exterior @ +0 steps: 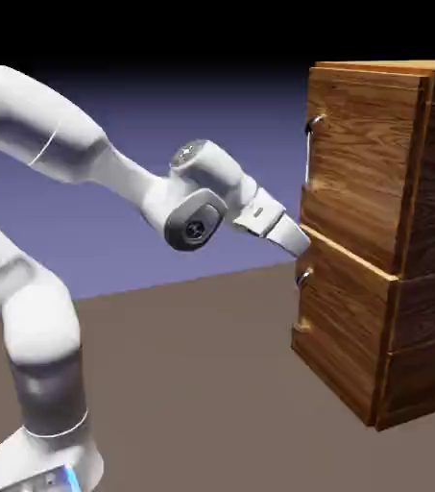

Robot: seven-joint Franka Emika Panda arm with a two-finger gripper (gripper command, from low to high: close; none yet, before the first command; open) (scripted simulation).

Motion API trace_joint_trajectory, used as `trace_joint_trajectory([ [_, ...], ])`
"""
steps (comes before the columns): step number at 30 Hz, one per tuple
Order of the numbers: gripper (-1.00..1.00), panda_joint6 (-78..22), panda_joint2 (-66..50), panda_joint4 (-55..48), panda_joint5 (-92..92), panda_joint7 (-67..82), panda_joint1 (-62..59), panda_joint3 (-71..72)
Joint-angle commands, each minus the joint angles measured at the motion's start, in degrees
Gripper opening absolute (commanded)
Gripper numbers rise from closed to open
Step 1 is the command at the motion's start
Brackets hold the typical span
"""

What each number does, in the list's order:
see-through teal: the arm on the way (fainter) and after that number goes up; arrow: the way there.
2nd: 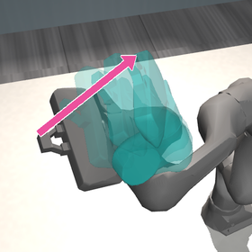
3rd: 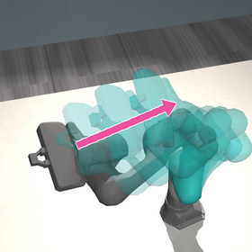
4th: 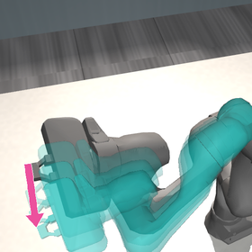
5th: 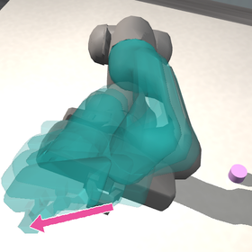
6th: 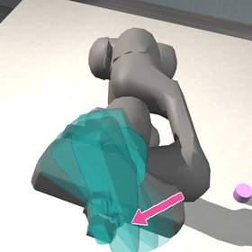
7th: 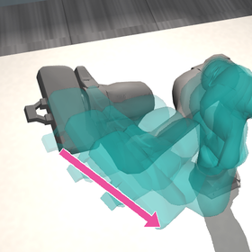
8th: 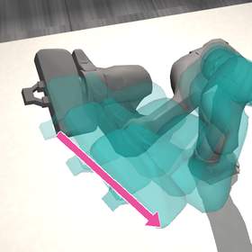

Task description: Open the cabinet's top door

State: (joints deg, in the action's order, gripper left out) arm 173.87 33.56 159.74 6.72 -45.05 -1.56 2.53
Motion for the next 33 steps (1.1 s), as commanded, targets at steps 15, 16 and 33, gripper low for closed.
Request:
trace_joint_trajectory([
  [15, 0.00, -0.75, 5.00, -7.03, 37.39, -14.39, -12.51, 14.07],
  [16, 0.00, -0.80, 5.33, -7.50, 39.88, -15.35, -13.35, 15.01],
  [33, 0.00, -1.65, 10.99, -15.46, 82.25, -31.67, -27.53, 30.95],
])
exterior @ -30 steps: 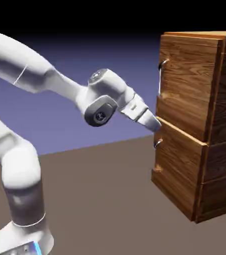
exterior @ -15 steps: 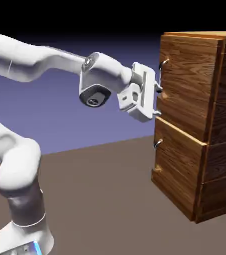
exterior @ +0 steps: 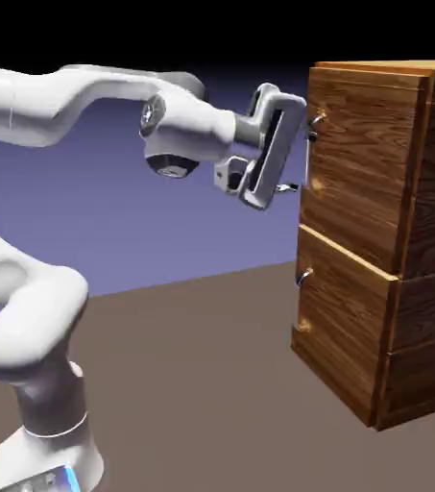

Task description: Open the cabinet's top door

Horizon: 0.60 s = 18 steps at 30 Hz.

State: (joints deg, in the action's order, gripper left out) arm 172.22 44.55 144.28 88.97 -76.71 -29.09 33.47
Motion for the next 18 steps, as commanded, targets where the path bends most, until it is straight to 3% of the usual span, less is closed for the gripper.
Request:
trace_joint_trajectory([
  [1, 0.00, -0.05, 0.33, -0.47, 2.50, -0.96, -0.84, 0.94],
  [18, 0.00, -0.90, 6.00, -8.43, 44.86, -17.27, -15.02, 16.88],
])
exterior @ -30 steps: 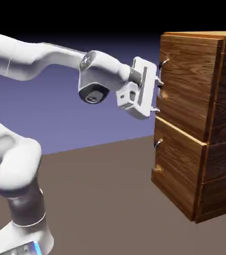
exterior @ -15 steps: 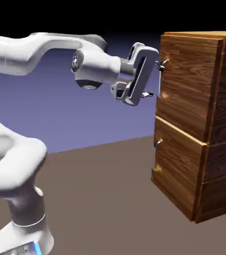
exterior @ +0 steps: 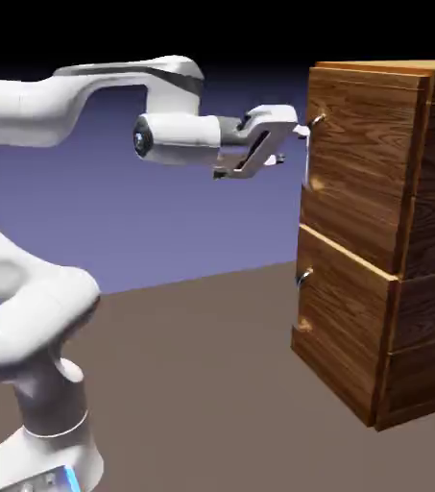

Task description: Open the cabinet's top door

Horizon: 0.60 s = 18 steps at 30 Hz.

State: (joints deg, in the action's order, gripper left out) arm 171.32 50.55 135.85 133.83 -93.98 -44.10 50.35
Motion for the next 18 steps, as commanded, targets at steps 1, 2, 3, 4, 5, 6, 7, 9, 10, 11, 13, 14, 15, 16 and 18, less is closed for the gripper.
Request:
trace_joint_trajectory([
  [1, 0.00, -0.05, 0.33, -0.47, 2.50, -0.96, -0.84, 0.94],
  [2, 0.00, -0.10, 0.67, -0.94, 4.99, -1.92, -1.67, 1.88],
  [3, 0.00, -0.15, 1.00, -1.41, 7.48, -2.88, -2.50, 2.81],
  [4, 0.00, -0.20, 1.33, -1.87, 9.97, -3.84, -3.34, 3.75],
  [5, 0.00, -0.25, 1.67, -2.34, 12.46, -4.80, -4.17, 4.69],
  [6, 0.00, -0.30, 2.00, -2.81, 14.96, -5.76, -5.01, 5.63],
  [7, 0.00, -0.35, 2.33, -3.28, 17.45, -6.72, -5.84, 6.57],
  [9, 0.00, -0.45, 3.00, -4.22, 22.43, -8.64, -7.51, 8.44],
  [10, 0.00, -0.50, 3.33, -4.68, 24.93, -9.60, -8.34, 9.38],
  [11, 0.00, -0.55, 3.66, -5.15, 27.42, -10.56, -9.18, 10.32],
  [13, 0.00, -0.63, 4.17, -5.87, 31.21, -12.02, -10.45, 11.74],
  [14, 0.00, -0.63, 4.17, -5.87, 31.21, -12.02, -10.45, 11.74],
  [15, 0.00, -0.95, 3.48, -7.42, 31.40, -11.90, -12.63, 13.06],
  [16, 0.00, -1.23, 2.87, -8.80, 31.58, -11.81, -14.56, 14.22],
  [18, 0.00, -1.83, 1.57, -11.73, 31.95, -11.60, -18.66, 16.70],
])
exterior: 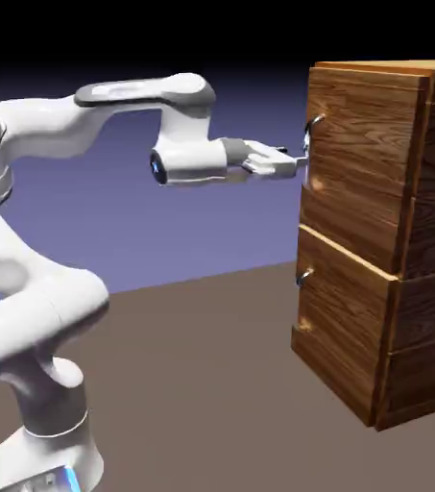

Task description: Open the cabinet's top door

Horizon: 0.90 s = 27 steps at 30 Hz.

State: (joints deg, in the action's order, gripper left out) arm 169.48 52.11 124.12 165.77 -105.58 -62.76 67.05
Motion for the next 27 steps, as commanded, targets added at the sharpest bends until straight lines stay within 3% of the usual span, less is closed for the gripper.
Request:
trace_joint_trajectory([
  [1, 0.00, -0.31, -0.68, -1.53, 0.19, 0.11, -2.15, 1.30],
  [2, -1.00, -0.32, -0.68, -1.54, 0.19, 0.11, -2.15, 1.30],
  [15, -1.00, -7.11, -12.69, 9.06, -0.26, 18.13, 22.53, -18.28],
  [27, -1.00, -20.40, -7.28, 24.65, -28.52, 3.18, 43.91, -41.43],
])
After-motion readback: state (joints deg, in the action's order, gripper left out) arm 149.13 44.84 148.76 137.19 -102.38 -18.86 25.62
